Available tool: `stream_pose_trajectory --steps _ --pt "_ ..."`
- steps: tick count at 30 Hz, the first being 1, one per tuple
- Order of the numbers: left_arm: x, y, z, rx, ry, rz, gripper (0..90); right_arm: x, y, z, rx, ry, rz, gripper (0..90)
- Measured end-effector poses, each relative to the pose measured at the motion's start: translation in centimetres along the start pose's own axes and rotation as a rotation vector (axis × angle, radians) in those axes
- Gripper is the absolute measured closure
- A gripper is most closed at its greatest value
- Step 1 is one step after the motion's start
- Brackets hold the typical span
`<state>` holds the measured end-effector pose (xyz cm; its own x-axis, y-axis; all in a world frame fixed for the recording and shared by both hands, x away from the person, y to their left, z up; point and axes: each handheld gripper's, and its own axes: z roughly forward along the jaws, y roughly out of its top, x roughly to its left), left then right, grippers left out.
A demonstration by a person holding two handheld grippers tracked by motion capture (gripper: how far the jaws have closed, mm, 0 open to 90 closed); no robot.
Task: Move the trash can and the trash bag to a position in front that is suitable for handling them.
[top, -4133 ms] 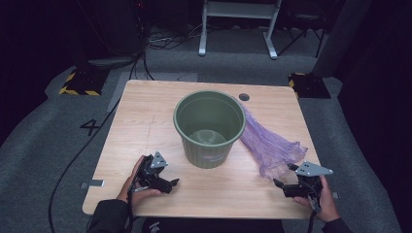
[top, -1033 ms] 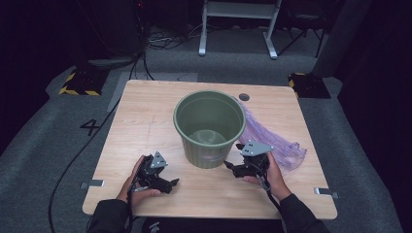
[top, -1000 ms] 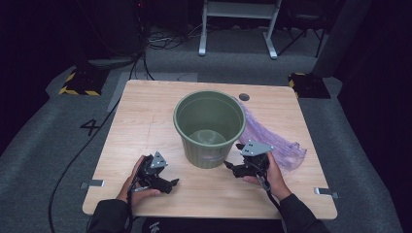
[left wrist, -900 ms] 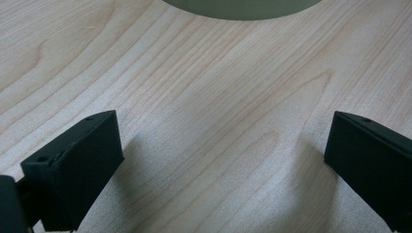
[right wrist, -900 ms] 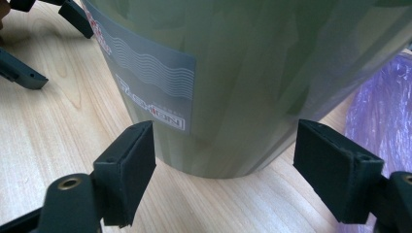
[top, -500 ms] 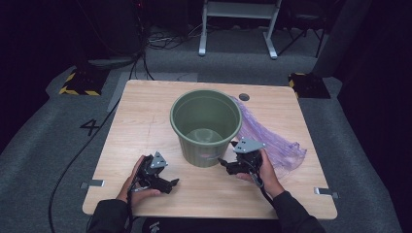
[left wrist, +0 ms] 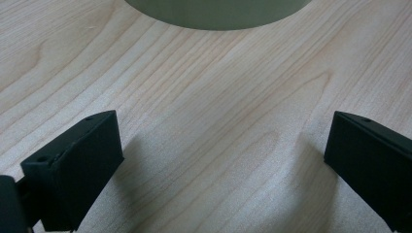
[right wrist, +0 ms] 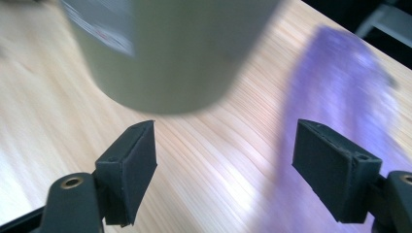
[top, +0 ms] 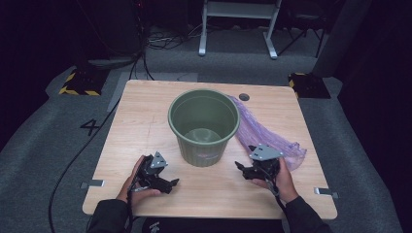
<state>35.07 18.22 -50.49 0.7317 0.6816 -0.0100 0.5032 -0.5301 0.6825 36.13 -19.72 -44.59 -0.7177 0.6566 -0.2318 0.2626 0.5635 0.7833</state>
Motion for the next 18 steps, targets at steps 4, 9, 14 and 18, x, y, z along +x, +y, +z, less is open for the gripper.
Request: stream_pose_trajectory --steps 4,9,14,18 --pt "0.0 0.0 0.0 0.0 0.0 0.0 0.0 -1.7 -2.0 -1.9 0.032 -0.058 0.047 24.3" --pt "0.0 0.0 0.0 0.0 0.0 0.0 0.0 -2.9 -4.5 -2.1 0.104 -0.048 0.101 31.0" --pt "0.0 0.0 0.0 0.0 0.0 0.0 0.0 -4.2 -6.9 -2.0 0.16 -0.04 0.13 40.1" --pt "0.0 0.0 0.0 0.0 0.0 0.001 0.0 -5.2 -8.4 -2.0 0.178 -0.014 0.159 42.9"
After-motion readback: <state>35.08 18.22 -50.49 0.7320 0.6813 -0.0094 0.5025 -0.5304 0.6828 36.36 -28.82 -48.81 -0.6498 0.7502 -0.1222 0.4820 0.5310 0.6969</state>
